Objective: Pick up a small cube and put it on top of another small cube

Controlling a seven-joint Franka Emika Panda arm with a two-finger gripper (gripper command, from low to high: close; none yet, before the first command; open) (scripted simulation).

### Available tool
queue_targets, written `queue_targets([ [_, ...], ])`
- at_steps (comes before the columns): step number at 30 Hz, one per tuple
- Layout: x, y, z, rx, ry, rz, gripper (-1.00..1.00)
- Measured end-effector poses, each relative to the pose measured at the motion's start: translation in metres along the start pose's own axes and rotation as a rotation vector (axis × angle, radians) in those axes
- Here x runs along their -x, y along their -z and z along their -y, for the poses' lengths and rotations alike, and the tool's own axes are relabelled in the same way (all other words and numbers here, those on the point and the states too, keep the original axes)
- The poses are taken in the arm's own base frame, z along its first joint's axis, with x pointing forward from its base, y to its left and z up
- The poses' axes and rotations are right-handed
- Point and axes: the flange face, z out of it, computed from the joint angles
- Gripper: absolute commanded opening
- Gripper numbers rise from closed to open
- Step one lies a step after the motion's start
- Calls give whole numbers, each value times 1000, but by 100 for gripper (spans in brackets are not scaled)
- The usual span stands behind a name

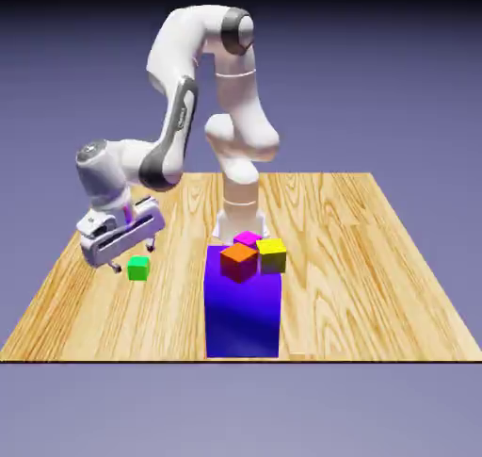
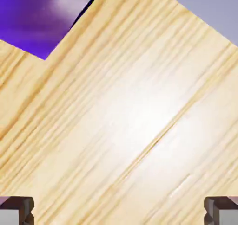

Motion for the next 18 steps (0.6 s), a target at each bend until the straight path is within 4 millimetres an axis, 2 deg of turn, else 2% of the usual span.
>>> queue_targets([
  [9, 44, -45, -72, -297, 221, 25, 0],
  [18, 98, -89, -128, -598, 461, -137, 0],
])
